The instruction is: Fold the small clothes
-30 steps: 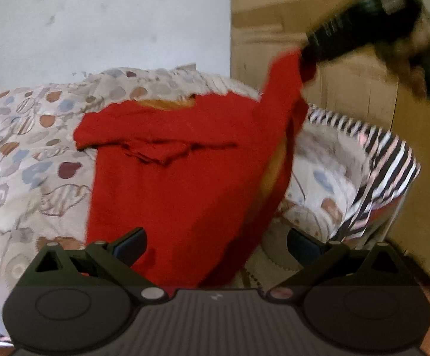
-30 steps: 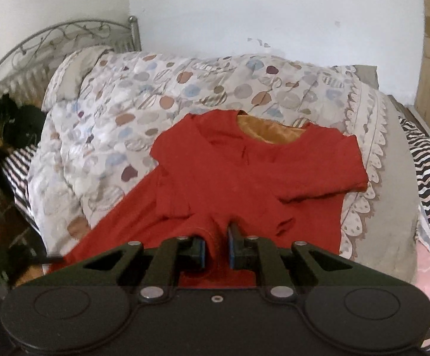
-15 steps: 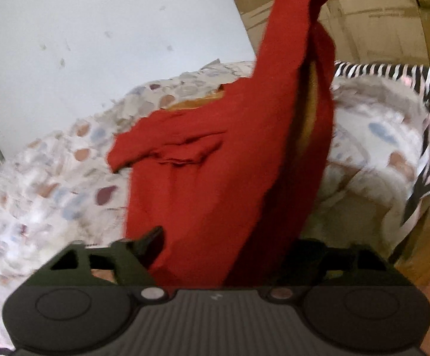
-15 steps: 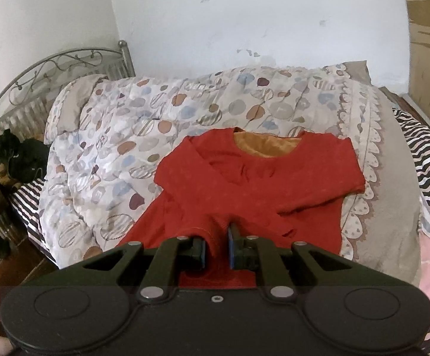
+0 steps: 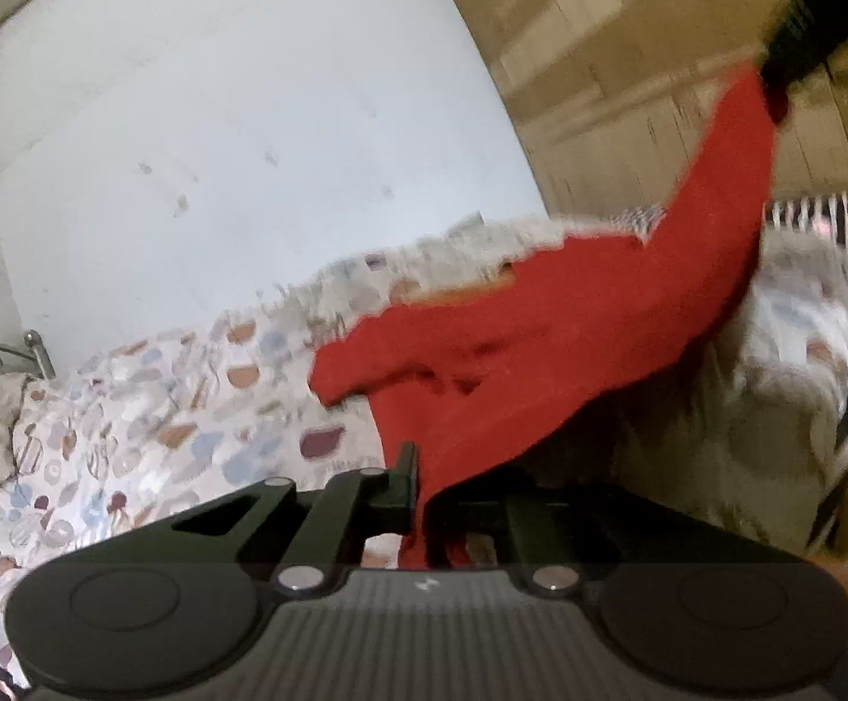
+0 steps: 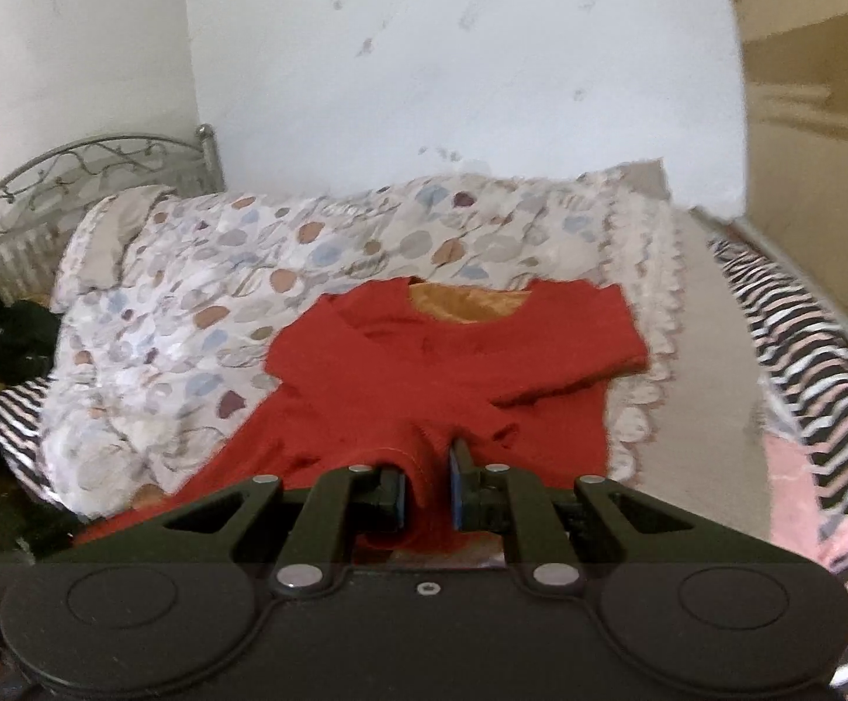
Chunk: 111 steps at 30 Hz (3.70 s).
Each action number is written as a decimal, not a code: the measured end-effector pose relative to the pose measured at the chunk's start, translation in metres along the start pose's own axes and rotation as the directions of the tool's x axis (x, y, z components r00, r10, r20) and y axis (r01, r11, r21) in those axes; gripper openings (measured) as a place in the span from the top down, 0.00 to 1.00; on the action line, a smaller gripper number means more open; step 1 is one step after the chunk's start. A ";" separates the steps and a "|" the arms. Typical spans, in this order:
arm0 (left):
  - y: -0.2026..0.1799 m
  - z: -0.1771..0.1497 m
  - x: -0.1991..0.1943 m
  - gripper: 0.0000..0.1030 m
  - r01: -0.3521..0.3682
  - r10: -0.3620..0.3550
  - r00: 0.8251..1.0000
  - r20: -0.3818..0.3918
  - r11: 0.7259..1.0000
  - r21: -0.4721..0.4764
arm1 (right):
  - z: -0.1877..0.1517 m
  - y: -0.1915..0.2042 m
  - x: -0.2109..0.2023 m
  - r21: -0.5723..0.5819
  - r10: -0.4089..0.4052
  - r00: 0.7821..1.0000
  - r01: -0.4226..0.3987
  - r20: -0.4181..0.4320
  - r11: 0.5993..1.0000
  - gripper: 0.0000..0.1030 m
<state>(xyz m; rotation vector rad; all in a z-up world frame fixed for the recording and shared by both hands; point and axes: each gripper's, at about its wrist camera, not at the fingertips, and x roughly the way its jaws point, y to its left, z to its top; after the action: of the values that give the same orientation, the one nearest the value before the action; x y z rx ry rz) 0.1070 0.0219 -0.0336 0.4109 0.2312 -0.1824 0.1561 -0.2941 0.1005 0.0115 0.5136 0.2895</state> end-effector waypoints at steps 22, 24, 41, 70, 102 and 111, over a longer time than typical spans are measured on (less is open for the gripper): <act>0.006 0.067 -0.106 0.95 -0.026 0.016 0.968 0.250 0.999 0.037 | -0.065 0.031 -0.113 -0.083 -0.253 0.907 0.297 0.337 0.951 0.90; 0.007 0.071 -0.121 0.95 -0.025 0.016 0.965 0.262 0.999 0.030 | -0.068 0.036 -0.130 -0.085 -0.253 0.902 0.299 0.349 0.950 0.90; 0.005 0.098 -0.194 0.95 0.025 -0.041 0.972 0.231 0.997 0.071 | -0.080 0.053 -0.224 -0.100 -0.198 0.878 0.266 0.435 0.959 0.90; 0.108 0.119 0.148 0.94 0.151 -0.183 0.954 -0.239 0.977 -0.148 | 0.075 -0.036 0.119 -0.157 -0.152 0.988 0.152 0.008 0.976 0.90; 0.183 0.048 0.212 0.01 0.043 -0.256 0.913 -0.319 0.835 -0.549 | 0.044 -0.078 0.218 -0.121 -0.236 0.959 0.219 -0.154 0.968 0.51; 0.159 0.024 0.174 0.01 0.002 -0.202 0.930 -0.306 0.838 -0.546 | 0.042 -0.132 0.192 0.135 -0.249 0.955 0.271 -0.165 0.953 0.11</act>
<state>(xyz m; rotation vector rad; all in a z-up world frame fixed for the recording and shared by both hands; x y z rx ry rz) 0.3134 0.1333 0.0022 -0.1419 0.6457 -0.1409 0.3721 -0.3653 0.0331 0.0743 0.6754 -0.0102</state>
